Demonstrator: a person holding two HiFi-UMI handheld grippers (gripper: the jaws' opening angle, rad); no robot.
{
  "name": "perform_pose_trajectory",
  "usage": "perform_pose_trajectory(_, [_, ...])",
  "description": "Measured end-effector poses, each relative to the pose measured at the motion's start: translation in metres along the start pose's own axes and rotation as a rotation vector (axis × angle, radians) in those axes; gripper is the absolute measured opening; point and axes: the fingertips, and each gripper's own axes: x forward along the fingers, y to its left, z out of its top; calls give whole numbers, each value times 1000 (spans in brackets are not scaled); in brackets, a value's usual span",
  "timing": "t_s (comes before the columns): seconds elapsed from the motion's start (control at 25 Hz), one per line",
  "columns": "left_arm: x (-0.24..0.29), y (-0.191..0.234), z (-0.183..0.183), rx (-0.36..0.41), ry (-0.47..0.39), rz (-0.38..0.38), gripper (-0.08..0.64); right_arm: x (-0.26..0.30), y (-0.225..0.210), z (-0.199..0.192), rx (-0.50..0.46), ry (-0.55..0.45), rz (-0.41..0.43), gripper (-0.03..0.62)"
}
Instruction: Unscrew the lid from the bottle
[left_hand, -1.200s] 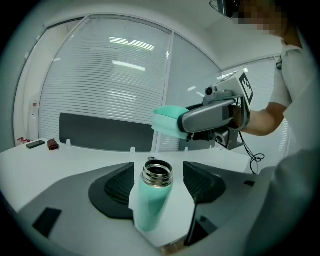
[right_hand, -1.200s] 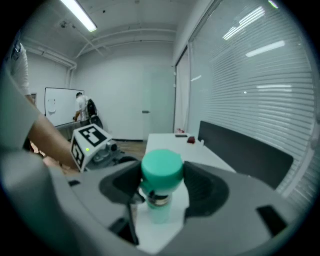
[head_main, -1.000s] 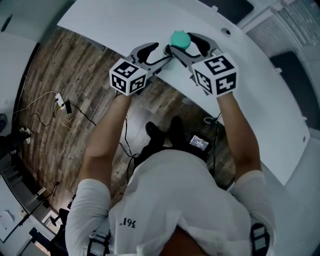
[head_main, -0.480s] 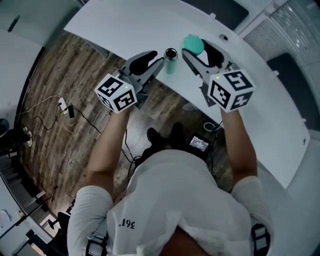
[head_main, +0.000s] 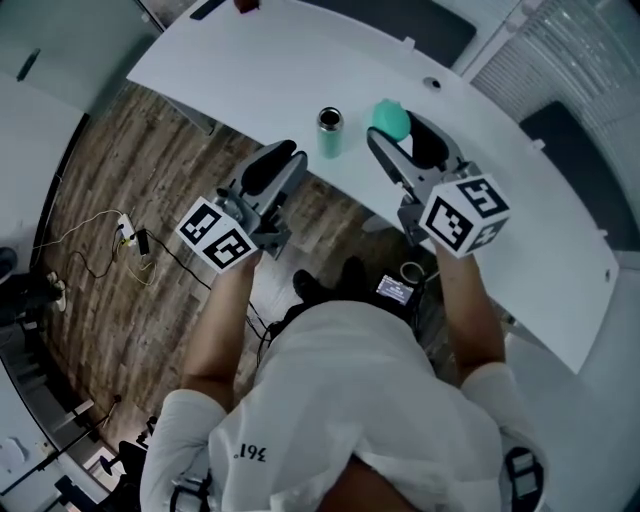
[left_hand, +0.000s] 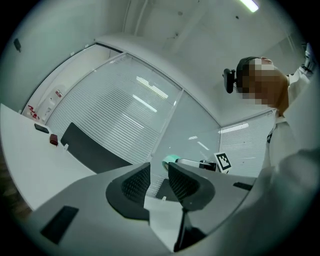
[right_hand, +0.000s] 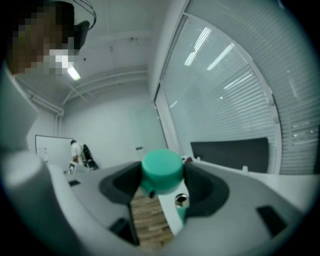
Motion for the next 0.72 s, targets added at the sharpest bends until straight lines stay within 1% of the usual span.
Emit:
perform_pose_trajectory(0.28, [-19,-10,-7,-50,-28,16,132,-22,-3,-6,68,-24,11,281])
perform_pose_trajectory(0.44, [-36,-25,-5,-73,-51,19,132,-41,6,-12,85,-24,12,281])
perform_pose_trajectory(0.6, [-41,-35,-10,-71,-43,9,132,-52,6,-22,105,-28,2,281])
perform_pose_trajectory(0.72, [-47,-37,-14,-93,-45,13,132,-58,7,-29,120,-31,0,281])
